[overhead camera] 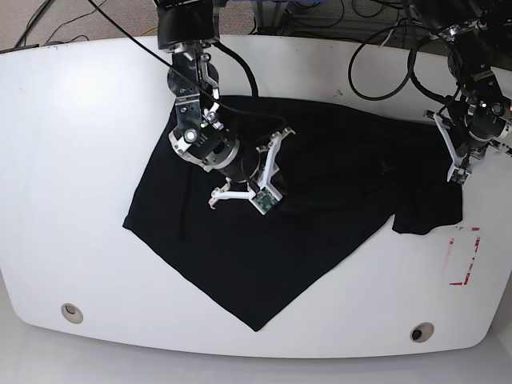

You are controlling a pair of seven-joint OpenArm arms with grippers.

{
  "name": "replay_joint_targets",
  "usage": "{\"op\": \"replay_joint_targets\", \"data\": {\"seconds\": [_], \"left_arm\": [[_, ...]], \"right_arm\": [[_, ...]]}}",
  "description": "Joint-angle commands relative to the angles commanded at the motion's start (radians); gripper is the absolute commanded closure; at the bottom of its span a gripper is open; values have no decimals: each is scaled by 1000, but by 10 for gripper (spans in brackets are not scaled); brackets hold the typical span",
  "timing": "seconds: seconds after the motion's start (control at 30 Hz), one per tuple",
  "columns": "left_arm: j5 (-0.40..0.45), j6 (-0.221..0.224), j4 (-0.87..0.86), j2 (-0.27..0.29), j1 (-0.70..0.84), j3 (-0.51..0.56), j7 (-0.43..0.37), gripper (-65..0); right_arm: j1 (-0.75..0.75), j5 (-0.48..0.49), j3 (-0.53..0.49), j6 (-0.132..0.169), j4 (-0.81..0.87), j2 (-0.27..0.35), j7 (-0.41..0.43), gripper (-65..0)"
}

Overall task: Layout the t-shirt on the table in an organized manner, then fold the t-shirt properly
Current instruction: 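Pinch the t-shirt middle with the right gripper, left gripper holding its edge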

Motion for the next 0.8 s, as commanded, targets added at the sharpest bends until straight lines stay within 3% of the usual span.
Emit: {"op": "replay_joint_targets", "data": {"seconds": [0.5,0.8], "left_arm": [[0,0,0,11,-2,0,0,0],[0,0,0,20,-2,2,0,0]], "right_arm": [[-40,6,0,0,-114,23,8,-2],[-37,0,0,-3,-166,23,71,-2]]}}
